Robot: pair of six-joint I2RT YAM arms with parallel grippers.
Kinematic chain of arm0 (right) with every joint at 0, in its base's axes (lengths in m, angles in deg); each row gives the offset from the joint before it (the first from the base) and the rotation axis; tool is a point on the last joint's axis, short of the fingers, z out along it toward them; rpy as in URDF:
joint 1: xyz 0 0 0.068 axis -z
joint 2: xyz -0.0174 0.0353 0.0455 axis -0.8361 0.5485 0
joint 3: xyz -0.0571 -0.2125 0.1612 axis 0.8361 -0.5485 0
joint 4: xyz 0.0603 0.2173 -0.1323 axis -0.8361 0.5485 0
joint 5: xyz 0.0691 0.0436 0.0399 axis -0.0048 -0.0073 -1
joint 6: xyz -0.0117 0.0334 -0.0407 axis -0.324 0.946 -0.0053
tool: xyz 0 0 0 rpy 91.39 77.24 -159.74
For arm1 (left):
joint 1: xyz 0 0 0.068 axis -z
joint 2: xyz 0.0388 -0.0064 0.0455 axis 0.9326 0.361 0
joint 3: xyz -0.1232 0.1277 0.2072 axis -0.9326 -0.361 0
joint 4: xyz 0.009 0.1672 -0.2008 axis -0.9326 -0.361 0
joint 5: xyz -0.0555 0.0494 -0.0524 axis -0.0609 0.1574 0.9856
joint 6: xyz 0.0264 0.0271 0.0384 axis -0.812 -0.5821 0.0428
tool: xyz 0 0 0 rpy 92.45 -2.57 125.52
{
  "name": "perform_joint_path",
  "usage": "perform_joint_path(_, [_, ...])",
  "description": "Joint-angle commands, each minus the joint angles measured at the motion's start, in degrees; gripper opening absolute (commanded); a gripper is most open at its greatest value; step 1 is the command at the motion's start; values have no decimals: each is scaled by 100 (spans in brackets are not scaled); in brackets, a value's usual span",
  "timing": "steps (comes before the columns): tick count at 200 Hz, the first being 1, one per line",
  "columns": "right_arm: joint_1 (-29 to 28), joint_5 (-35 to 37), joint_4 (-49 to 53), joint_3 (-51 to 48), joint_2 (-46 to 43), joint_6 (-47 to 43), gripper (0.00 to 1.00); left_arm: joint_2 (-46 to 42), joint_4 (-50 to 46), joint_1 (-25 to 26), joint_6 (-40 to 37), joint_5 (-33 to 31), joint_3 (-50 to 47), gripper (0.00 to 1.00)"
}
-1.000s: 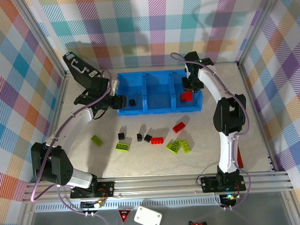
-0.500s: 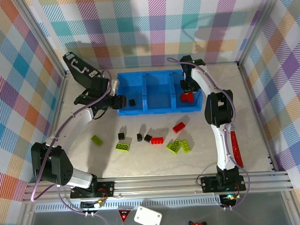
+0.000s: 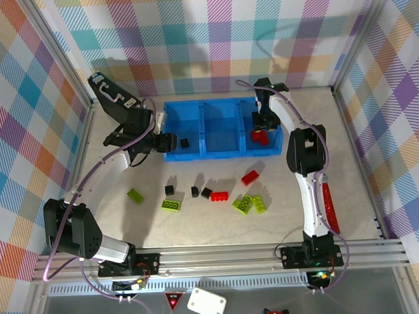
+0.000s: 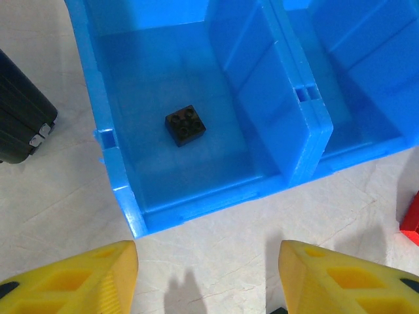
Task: Sort the legos into containers by color
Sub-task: Place the lego in the container, then pick up the lego from the center of the table.
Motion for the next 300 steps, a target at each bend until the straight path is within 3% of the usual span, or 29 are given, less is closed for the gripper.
perform_joint_path(1, [29, -143, 16, 69, -324, 110, 44, -142, -120, 13, -16, -126, 65, 59])
perform_joint_path(48, [20, -476, -263, -858, -1361, 224, 45, -73, -1025, 192, 443, -434, 470, 56])
perform_joint_path(91, [-12, -877, -705, -2138, -2405, 347, 45, -309, -1463, 231, 1255, -499, -36, 55])
perform_joint_path(183, [-13, -1342, -1234, -4132, -3713, 443, 46, -360, -1250, 769, 2359, -785, -1463, 55])
perform_joint_path(300, [-15, -1311, -1274, -4982, -4257, 540, 46, 628, -587, 963, 2612, -827, -1866, 57])
